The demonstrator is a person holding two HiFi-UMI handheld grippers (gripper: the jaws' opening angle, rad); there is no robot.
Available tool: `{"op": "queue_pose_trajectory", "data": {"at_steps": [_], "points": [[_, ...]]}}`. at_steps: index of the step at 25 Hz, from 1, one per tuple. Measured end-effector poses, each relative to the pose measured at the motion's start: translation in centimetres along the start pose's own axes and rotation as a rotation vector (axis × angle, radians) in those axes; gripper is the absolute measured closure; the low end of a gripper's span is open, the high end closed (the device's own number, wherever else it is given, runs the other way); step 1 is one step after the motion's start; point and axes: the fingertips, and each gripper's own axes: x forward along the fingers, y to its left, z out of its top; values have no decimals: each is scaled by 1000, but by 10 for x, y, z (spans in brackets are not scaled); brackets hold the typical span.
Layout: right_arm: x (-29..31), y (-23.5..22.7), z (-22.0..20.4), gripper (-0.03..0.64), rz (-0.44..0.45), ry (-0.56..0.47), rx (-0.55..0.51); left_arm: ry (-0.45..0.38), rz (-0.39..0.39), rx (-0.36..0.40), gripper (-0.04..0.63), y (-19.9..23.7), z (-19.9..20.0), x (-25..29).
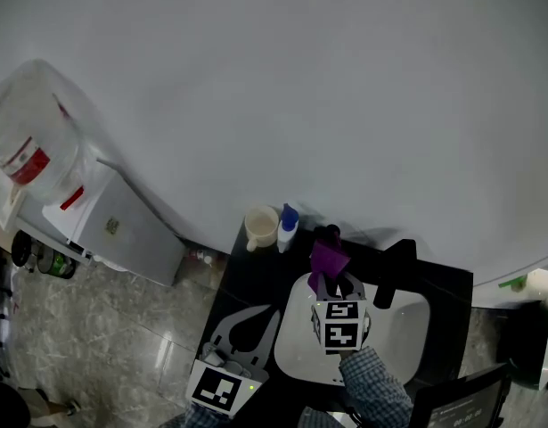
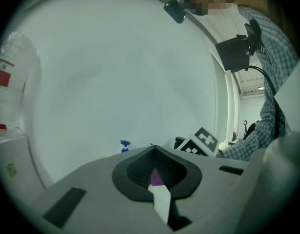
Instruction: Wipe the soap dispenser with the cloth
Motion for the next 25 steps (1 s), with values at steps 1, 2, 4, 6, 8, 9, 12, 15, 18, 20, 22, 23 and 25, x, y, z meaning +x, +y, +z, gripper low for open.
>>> {"op": "queue_pose_trajectory", "data": {"at_steps": [1,2,4,6,8,9,12,15,18,20,22,23,25], "points": [[-11,0,13,535,11,-38,16,-6,-5,3,594,-1,3,2],[-21,0,27,535,22,-78,32,-12,-11,7,594,-2,5,4],[-32,-2,55,535,35,-149,61,-18,-21,16,594,-6,9,7],[-27,-12,73,535,24,-190,103,-23,-29,22,594,-10,12,8],[-11,-25,75,535,-10,-190,160,-23,-37,29,594,-14,13,7],[-3,-31,69,535,-29,-177,187,-21,-40,30,594,-16,12,5],[18,-43,44,535,-62,-132,239,-9,-35,20,594,-16,9,2],[27,-45,18,535,-78,-77,238,-4,-24,7,594,-14,7,1],[35,-49,-15,535,-95,9,235,-3,-22,11,594,-14,5,1],[37,-50,-35,535,-96,60,235,-4,-21,11,594,-14,5,0],[34,-49,-47,535,-96,88,230,-4,-19,8,594,-14,5,-1],[31,-46,-50,535,-95,93,228,-6,-19,6,594,-15,5,-3],[20,-37,-48,535,-81,84,223,-3,-22,2,594,-17,3,-6]]}}
